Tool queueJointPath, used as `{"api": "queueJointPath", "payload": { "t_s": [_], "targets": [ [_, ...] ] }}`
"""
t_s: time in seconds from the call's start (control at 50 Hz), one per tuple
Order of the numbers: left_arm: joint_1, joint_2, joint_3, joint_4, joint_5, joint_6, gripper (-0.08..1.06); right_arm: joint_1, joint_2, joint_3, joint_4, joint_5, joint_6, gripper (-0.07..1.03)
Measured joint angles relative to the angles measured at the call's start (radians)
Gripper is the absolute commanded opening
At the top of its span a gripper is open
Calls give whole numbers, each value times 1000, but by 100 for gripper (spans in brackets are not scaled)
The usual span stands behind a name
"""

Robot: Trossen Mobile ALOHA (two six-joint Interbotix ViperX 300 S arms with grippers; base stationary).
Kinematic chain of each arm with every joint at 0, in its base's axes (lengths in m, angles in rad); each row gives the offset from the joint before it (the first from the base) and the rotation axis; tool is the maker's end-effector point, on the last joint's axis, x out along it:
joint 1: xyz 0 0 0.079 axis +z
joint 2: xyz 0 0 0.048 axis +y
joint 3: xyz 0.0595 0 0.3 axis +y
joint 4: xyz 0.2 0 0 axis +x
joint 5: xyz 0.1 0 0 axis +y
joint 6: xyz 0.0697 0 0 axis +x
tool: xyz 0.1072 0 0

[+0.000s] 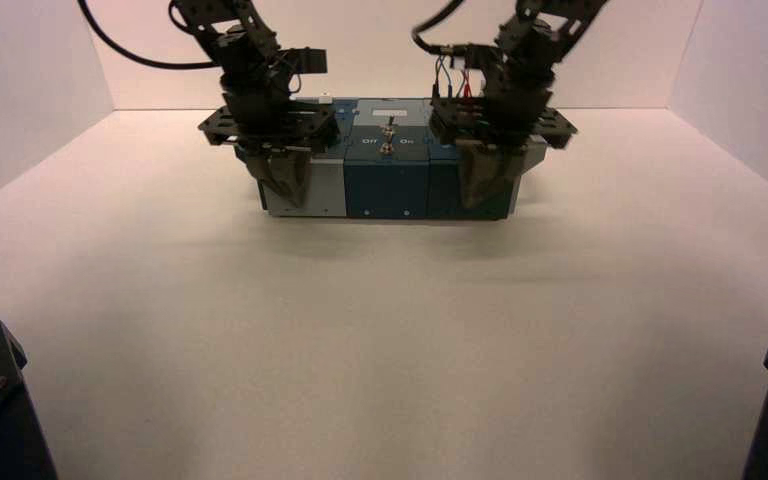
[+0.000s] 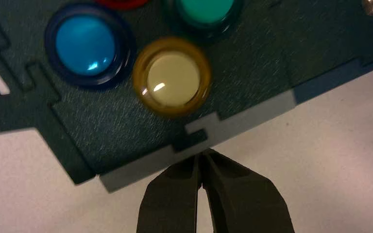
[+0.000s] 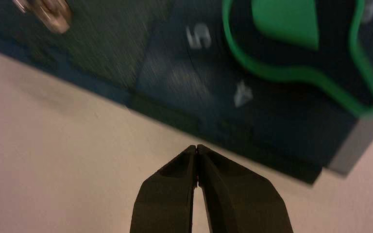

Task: Move the box away.

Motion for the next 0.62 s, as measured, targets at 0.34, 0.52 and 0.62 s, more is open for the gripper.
{"api": "queueJointPath", "payload": {
  "t_s": [0.34, 0.52, 0.62],
  "targets": [
    [-23, -291, 118, 0, -25, -28, -3, 2, -301, 155, -28, -54, 0, -2],
    [-23, -399, 149, 0, -23, -60, -3, 11, -396, 172, -26, -28, 6, -2],
    [-26, -420, 163, -2, -11, -71, -3, 17, -405, 178, -25, -6, 6, -2]
  ]
}}
